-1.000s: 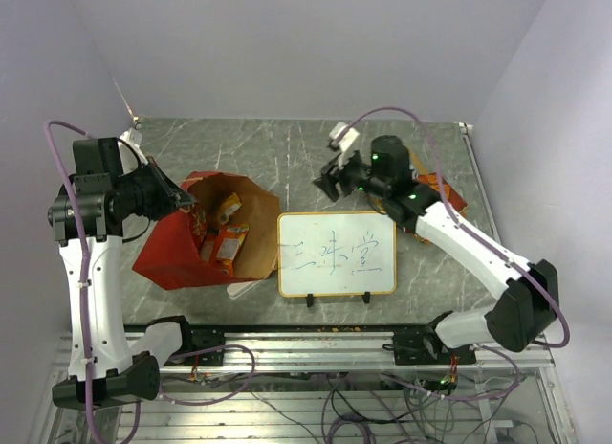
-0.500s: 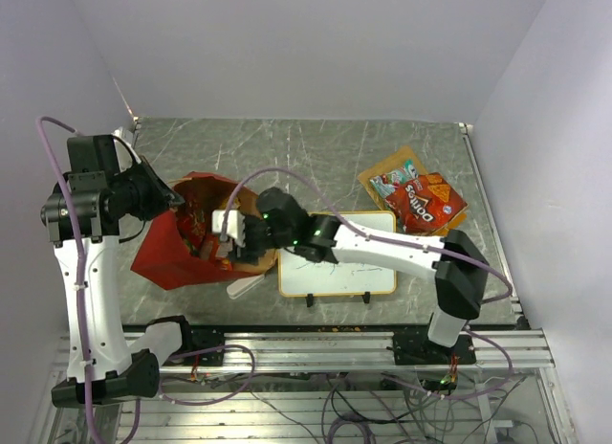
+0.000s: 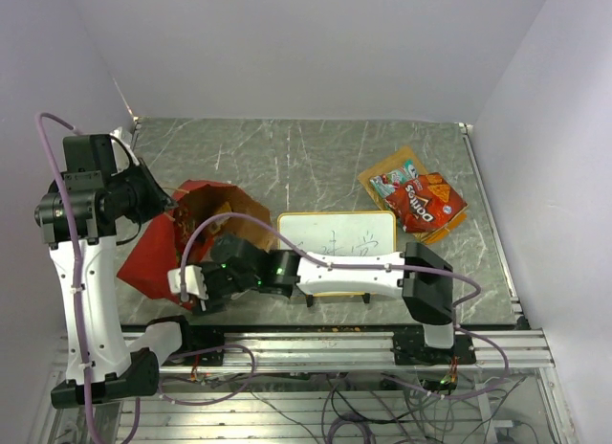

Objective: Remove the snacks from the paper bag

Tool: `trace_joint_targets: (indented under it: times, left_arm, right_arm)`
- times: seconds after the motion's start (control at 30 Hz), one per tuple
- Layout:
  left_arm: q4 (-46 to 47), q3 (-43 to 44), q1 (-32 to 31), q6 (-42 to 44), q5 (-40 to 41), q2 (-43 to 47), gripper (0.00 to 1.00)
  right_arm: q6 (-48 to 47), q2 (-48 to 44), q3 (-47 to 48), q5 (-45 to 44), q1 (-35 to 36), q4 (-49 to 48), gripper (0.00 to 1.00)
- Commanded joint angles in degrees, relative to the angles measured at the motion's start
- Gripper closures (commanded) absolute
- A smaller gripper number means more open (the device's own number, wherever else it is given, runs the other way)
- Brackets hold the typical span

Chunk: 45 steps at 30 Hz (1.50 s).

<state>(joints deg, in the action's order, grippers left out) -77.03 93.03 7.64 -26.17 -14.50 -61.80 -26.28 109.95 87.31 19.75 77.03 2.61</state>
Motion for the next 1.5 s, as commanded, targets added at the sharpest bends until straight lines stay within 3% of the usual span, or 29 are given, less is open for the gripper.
trace_joint_targets:
  times: [0.0, 0.13, 0.3, 0.4, 0.57, 0.77, 0.9, 1.17, 1.47]
  left_arm:
    - [-0.82, -1.95, -0.31, 1.95, -4.99, 1.3, 0.93]
    - [-0.69, -4.27, -0.28, 2.27, -8.11, 2.18, 0.93]
    - [0.74, -4.96, -0.32, -1.02, -7.95, 3.25, 0.93]
    - [1.02, -5.46, -0.31, -2.69, -5.28, 3.92, 0.93]
    - [2.21, -6.66, -0.34, -5.23, -4.16, 6.08, 0.93]
    - [3.1, -6.84, -0.33, -7.11, -5.36, 5.78, 0.93]
    - [3.51, -6.96, -0.28, -5.86, -4.82, 5.01, 0.93]
    - [1.87, -3.83, -0.32, -4.52, -7.22, 1.43, 0.93]
    - [-0.63, -2.27, -0.33, -1.37, -8.41, -0.12, 0.93]
  right_arm:
    - [6.33, 1.48, -0.59, -1.69, 0.91, -9.19, 0.45]
    - [3.86, -1.14, -5.37, -9.17, -0.06, -14.17, 0.44]
    - [-6.26, -7.02, -13.11, -12.8, -2.26, -16.56, 0.44]
    - [-14.18, -10.21, -18.66, -6.82, -6.08, -20.96, 0.42]
    - [-23.02, -8.04, -18.19, 0.71, -11.21, -24.31, 0.4]
    - [-27.88, -2.44, -12.0, 5.82, -11.41, -23.46, 0.31]
    - [-30.94, 1.99, -7.9, 9.09, -11.4, -22.02, 0.31]
    - [-29.56, 11.68, 0.42, 6.82, -11.35, -24.83, 0.3]
    - [-25.98, 21.31, 9.52, -2.18, -11.16, -27.58, 0.28]
